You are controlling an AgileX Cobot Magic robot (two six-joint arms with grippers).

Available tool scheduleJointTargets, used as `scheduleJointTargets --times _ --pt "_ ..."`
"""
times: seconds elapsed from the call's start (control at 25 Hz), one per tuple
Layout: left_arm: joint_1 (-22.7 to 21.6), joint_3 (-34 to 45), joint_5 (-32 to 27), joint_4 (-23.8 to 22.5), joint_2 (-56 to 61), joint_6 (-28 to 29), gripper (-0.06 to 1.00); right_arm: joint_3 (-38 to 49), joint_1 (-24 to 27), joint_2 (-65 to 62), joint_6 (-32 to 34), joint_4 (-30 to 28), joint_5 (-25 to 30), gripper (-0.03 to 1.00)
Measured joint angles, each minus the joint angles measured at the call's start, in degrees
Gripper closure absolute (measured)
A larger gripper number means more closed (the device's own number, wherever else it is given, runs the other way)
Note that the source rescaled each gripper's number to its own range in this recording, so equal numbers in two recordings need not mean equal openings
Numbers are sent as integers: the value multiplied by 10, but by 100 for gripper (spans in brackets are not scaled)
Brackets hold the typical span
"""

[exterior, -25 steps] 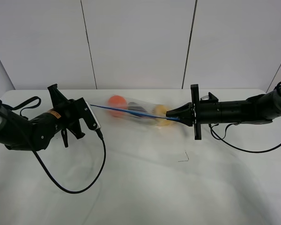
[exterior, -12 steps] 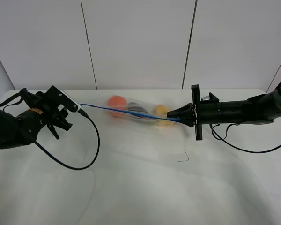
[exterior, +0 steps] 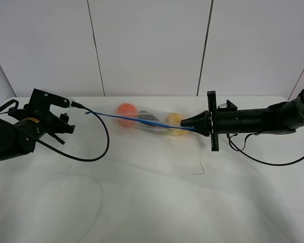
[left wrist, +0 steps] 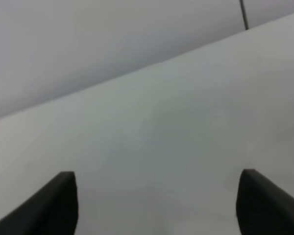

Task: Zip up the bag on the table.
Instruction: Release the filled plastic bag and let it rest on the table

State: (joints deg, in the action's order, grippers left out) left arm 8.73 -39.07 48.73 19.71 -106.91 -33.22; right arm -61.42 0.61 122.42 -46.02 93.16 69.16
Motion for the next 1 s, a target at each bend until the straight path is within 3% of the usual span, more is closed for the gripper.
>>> scheduleJointTargets --times 0.16,0.4,0.48,0.76,1.0 --pt "-5 -30 -126 26 13 13 10 0 0 0 0 1 0 97" --pt "-53 -109 -411 79 24 17 10 0 0 0 0 3 0 97" --pt "-68 -129 -480 81 24 17 10 0 0 0 0 3 0 97" --pt "-79 -144 -560 73 24 24 9 0 0 0 0 4 0 97" --pt "-80 -185 -682 72 24 88 6 0 0 0 0 4 0 97"
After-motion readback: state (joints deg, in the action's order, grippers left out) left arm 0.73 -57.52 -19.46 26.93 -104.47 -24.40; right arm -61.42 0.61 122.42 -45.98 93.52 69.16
